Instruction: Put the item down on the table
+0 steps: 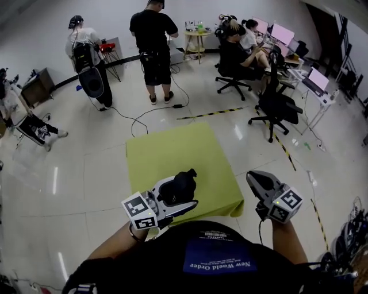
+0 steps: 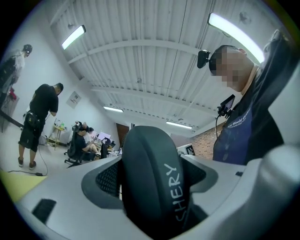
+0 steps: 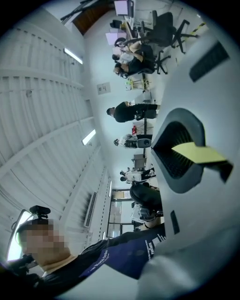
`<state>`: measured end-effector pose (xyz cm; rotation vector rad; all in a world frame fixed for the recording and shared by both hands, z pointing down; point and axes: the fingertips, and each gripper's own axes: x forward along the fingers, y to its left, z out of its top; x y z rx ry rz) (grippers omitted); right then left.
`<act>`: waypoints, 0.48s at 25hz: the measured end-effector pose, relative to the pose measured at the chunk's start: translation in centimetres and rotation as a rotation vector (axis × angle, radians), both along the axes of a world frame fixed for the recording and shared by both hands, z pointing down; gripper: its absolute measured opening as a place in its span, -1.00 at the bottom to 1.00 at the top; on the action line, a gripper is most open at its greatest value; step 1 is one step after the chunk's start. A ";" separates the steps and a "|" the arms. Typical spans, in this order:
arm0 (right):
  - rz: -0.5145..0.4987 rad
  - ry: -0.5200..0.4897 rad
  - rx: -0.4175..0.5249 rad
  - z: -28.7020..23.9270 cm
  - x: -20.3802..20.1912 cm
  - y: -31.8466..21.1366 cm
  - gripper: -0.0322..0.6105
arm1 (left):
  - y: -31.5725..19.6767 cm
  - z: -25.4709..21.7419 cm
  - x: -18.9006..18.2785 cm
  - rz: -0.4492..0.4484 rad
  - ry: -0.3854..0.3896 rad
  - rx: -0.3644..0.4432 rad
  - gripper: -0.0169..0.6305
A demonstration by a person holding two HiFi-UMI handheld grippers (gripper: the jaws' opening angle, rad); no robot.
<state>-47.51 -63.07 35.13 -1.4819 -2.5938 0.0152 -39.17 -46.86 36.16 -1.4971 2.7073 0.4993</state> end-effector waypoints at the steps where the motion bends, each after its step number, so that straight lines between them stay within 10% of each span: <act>1: -0.029 0.002 -0.006 0.0 -0.6 1.7 -0.94 | 1.3 0.2 -0.6 -0.018 0.002 -0.003 0.21; 12: -0.361 0.070 -0.012 2.4 -9.8 12.7 -0.94 | 8.7 2.1 -6.4 -0.348 0.073 -0.009 0.21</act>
